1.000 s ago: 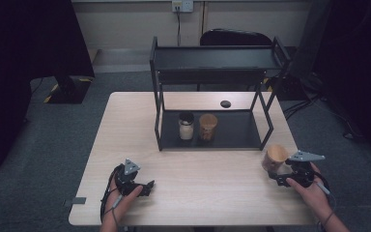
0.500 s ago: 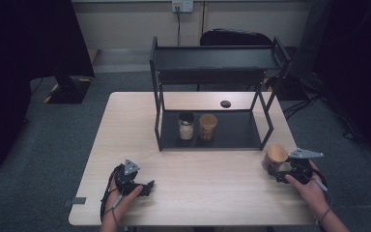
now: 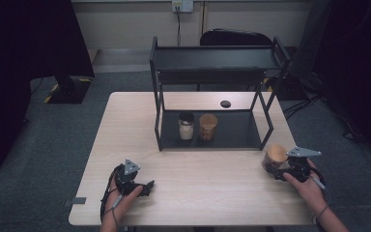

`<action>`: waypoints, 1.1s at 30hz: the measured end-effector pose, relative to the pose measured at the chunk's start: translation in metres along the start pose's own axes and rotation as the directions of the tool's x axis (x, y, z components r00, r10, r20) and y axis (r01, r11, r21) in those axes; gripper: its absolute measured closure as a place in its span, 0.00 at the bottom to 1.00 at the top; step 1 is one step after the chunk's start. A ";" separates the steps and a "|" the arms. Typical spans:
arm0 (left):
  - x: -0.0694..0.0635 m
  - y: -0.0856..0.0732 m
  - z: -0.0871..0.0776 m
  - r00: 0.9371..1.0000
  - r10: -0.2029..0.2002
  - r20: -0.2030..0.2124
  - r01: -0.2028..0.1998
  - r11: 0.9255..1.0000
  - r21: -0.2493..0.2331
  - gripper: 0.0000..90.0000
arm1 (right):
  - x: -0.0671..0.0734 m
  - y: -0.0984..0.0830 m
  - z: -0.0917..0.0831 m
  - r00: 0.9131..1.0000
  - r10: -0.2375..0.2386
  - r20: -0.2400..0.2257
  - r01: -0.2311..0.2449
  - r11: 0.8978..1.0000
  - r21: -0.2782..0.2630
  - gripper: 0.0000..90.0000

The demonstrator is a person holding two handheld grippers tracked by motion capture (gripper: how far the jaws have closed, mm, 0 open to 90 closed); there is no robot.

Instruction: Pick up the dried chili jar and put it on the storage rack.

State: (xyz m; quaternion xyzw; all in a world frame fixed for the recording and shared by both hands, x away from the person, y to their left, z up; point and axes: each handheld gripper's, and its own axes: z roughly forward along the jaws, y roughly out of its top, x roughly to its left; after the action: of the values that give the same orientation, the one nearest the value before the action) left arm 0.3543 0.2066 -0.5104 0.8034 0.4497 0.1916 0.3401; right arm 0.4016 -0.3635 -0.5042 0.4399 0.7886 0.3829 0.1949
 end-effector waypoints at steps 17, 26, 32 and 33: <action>0.000 0.000 0.000 1.000 0.000 0.000 0.000 1.000 0.000 0.00 | 0.003 0.002 0.004 1.000 -0.021 -0.014 0.021 0.999 -0.033 0.27; 0.000 0.000 0.000 1.000 0.000 0.000 0.000 1.000 0.000 0.00 | 0.004 0.002 0.005 0.999 -0.041 0.001 0.041 0.998 -0.048 0.28; 0.000 0.000 0.000 1.000 0.000 0.000 0.000 1.000 0.000 0.00 | 0.006 0.002 0.004 0.997 -0.076 0.018 0.077 0.995 -0.058 0.28; 0.000 0.000 0.000 1.000 0.000 0.000 0.000 1.000 0.000 0.00 | 0.007 0.002 0.004 0.997 -0.079 0.015 0.080 0.995 -0.059 0.28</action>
State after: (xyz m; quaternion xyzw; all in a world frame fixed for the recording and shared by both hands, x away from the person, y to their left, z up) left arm 0.3543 0.2067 -0.5104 0.8035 0.4496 0.1916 0.3400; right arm 0.4016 -0.3552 -0.5050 0.4044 0.7925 0.3955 0.2279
